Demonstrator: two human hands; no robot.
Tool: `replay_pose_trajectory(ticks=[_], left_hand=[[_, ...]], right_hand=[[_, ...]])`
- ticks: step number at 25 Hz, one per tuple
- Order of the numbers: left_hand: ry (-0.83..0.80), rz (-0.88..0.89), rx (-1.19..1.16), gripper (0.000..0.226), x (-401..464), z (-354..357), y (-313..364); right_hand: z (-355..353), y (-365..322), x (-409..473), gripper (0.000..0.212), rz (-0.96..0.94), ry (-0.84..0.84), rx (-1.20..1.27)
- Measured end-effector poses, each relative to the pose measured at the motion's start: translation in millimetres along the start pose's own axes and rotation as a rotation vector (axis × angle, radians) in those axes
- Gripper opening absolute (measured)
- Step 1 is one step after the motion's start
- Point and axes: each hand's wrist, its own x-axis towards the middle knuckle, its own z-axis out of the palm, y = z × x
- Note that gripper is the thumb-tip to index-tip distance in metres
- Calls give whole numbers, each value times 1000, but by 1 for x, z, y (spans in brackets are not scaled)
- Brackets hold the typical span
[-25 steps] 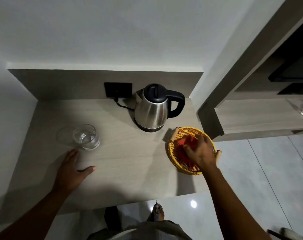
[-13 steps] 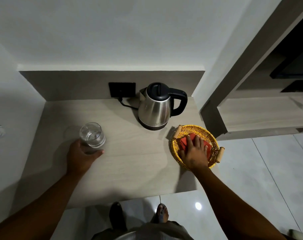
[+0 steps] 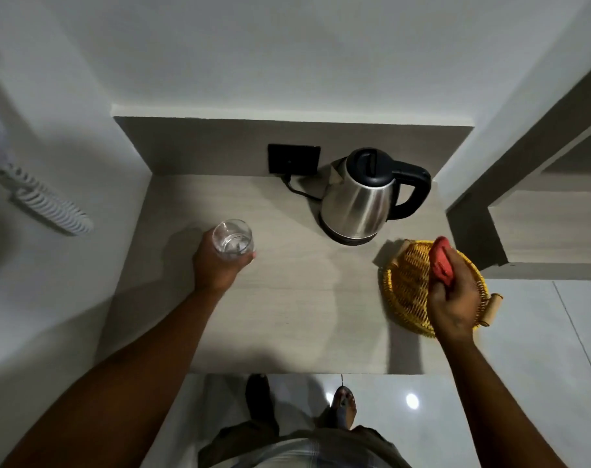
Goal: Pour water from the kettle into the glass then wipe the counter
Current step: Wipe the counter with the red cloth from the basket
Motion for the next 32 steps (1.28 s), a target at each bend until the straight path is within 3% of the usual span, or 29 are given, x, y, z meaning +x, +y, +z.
replay_pose_trajectory(ticks=[4,7,9,13,21,28,32], left_hand=[[7,5,31,82,2,-3,-4],[-5,18,49,87,3,-3,-4],[-13,39,63,86,4,-4,-5],[-13,85,85,82,6,-7,-6],[-25,204,144,84,12,-43,8],[-10,228,191,84,9,-76,9],[-12,204,162,84,10,-84,7]], right_hand=[[46,-46,-40,72,-413,-356,-82],[84,-49,-67,69,-563,-718,-317],[96,-39,-78,71,-582,-860,-475],[109,-33,-85,85,-515,-728,-486],[166,-55,-92,75,-287,-608,-618],[235,-86,-41,75,-326,-612,-604],[273,-116,-36,80,-469,-760,-621]])
